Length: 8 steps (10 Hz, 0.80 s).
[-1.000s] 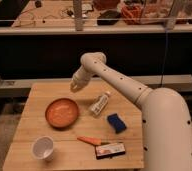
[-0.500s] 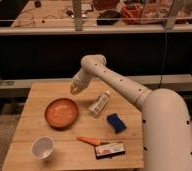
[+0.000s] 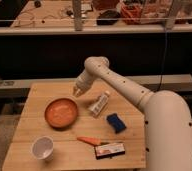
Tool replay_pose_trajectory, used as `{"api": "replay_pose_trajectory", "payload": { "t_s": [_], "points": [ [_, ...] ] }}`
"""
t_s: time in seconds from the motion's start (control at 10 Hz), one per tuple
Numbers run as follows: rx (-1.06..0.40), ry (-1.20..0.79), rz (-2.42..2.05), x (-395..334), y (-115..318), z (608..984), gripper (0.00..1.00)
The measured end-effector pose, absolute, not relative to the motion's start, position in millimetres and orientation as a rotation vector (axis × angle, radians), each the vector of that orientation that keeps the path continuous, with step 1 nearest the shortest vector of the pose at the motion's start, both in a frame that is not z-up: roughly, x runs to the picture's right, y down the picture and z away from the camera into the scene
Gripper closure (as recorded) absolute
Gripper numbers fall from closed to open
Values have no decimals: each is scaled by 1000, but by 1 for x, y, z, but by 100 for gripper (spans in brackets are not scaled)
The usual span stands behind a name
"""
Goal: Pick up the ceramic bowl
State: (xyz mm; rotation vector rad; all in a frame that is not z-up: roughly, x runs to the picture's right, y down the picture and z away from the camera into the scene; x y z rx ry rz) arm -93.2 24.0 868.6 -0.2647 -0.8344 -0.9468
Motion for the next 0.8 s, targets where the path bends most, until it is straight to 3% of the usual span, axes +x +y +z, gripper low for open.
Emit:
{"api": "replay_pose_trajectory", "payload": {
  "t_s": [0.2,0.5,0.8],
  "points": [
    [-271,-842,-939,-91,25,870,50],
    [-283,-848,-938,-82,33,870,54],
    [-283,-856,-952,-87,41,869,72]
  ]
}}
